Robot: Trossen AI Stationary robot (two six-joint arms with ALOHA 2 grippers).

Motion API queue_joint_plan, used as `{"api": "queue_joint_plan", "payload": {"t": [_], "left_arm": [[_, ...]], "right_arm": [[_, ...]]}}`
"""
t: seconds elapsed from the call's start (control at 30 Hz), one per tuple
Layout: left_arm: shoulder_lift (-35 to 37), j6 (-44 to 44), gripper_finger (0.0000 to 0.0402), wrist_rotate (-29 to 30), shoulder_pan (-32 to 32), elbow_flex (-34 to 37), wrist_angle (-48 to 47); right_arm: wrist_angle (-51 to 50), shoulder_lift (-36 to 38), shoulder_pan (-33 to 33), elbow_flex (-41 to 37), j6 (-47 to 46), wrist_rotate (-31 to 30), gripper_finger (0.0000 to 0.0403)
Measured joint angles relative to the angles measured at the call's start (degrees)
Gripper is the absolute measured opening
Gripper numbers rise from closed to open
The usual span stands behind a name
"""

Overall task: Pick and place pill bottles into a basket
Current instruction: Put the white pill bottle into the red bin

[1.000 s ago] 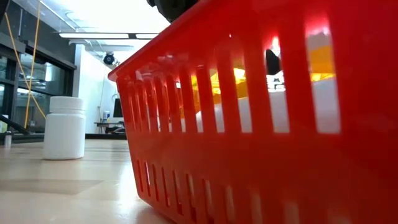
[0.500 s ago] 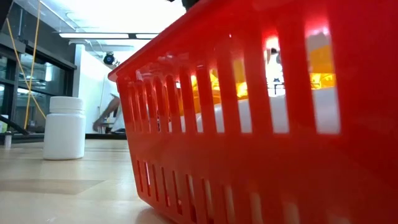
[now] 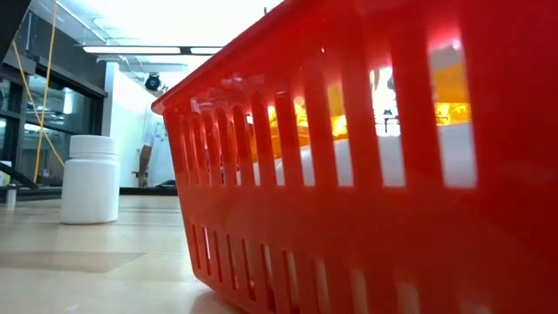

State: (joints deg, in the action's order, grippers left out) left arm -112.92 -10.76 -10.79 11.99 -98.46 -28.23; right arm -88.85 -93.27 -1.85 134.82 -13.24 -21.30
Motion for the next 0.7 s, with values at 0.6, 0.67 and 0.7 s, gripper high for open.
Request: {"api": "queue_joint_plan", "payload": {"t": [0.6, 0.67, 0.7], "left_arm": [[12.42, 5.70, 0.0303, -0.44, -11.15, -1.28, -13.66], [14.16, 6.22, 0.0303, 1.12, -11.49, -1.28, -13.84], [15.01, 6.58, 0.0303, 1.87, -11.75, -1.28, -14.26]], "right_arm": [[0.51, 2.84, 0.82, 0.00, 5.71, -2.11, 0.0232], [1.80, 4.59, 1.29, 0.00, 6.02, -2.16, 0.0232], [2.59, 5.33, 1.59, 0.00, 6.42, -2.02, 0.0232]]}}
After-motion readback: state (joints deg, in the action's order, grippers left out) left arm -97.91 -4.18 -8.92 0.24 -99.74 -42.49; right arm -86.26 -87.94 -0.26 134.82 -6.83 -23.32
